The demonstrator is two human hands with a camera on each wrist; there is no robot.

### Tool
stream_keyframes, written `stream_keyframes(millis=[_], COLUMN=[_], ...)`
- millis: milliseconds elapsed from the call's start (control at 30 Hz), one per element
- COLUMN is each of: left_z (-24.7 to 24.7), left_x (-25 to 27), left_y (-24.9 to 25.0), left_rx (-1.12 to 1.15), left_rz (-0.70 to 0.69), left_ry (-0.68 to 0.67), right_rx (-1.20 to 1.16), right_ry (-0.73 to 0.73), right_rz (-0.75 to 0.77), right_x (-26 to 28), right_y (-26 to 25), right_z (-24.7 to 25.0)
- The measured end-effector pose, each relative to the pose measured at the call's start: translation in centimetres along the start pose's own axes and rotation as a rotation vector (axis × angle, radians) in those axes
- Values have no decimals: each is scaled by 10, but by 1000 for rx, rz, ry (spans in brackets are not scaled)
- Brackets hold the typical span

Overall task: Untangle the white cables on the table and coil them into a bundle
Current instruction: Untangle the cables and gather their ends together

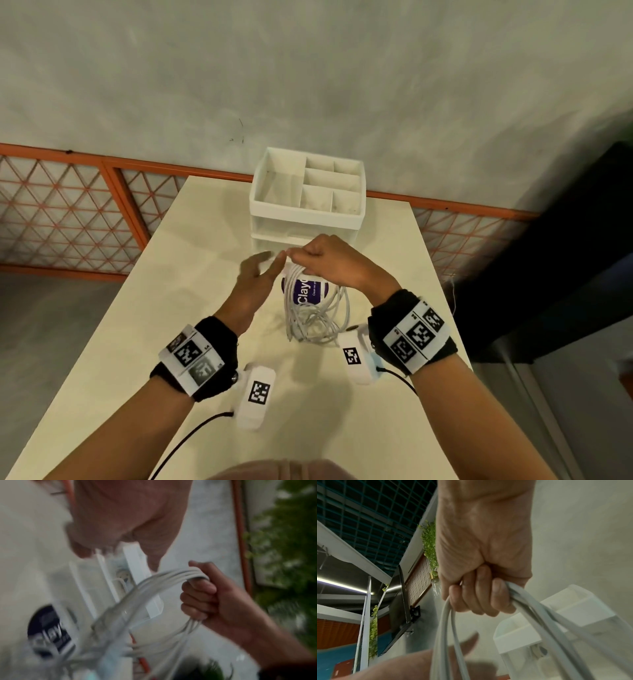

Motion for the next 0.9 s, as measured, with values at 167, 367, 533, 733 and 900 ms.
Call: stream_keyframes(millis=[167,367,533,733,900], left_z=[-16,-12,4,-10,-28], left_x=[18,18,2,1,3], left_y=[20,34,45,20,23], left_rx=[5,208,287,159,62], left_rz=[-105,-90,-157,-194,-301], left_ry=[-388,-446,-339,-287,-292], right_rx=[31,-229,-361,-663,-704], right_ry=[18,12,-100,217,232], right_rz=[-22,-96,-122,-232,-271], right_x=[-5,-8,1,-8,-13], right_y=[-5,20,51,49,37], right_z=[15,34,4,-15,-23])
Point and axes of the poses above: each hand's wrist, its own x-axis away from the middle knuckle, its own z-axis out of the back of the hand, y = z × x, the point moved 4 cm from there along -x, towards the middle knuckle, and after that the axes turned 6 degrees about y, right-handed, at the moved point
